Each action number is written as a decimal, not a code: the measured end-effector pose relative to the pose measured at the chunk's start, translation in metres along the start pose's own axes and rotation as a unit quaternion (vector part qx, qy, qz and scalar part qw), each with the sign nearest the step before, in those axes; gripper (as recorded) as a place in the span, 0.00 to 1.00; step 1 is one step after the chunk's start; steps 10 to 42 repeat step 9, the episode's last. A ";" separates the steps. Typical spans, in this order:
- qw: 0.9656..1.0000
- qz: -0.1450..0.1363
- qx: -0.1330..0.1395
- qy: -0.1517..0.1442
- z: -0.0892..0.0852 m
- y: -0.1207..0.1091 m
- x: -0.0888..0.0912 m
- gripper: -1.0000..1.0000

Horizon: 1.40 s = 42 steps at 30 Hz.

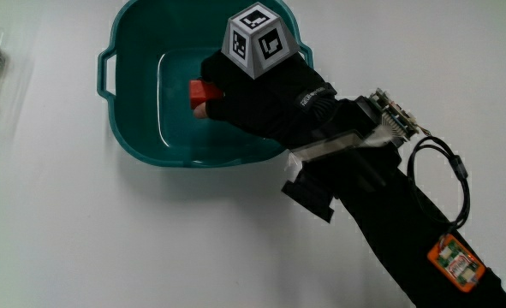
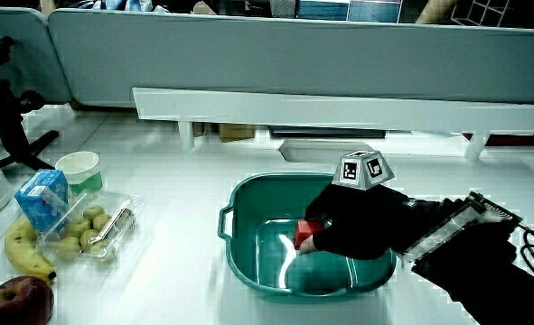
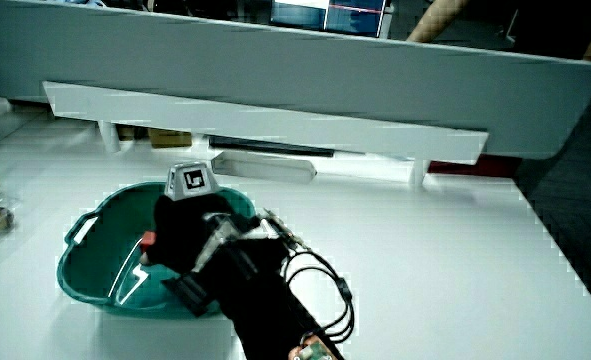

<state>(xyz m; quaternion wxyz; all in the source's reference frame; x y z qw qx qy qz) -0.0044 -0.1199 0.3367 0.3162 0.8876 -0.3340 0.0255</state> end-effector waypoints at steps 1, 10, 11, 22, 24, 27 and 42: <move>1.000 0.003 0.002 -0.005 0.003 -0.003 -0.003 0.00; 0.998 0.039 0.039 -0.026 0.022 -0.034 -0.028 0.00; 0.998 0.039 0.039 -0.026 0.022 -0.034 -0.028 0.00; 0.998 0.039 0.039 -0.026 0.022 -0.034 -0.028 0.00; 0.998 0.039 0.039 -0.026 0.022 -0.034 -0.028 0.00; 0.998 0.039 0.039 -0.026 0.022 -0.034 -0.028 0.00; 0.998 0.039 0.039 -0.026 0.022 -0.034 -0.028 0.00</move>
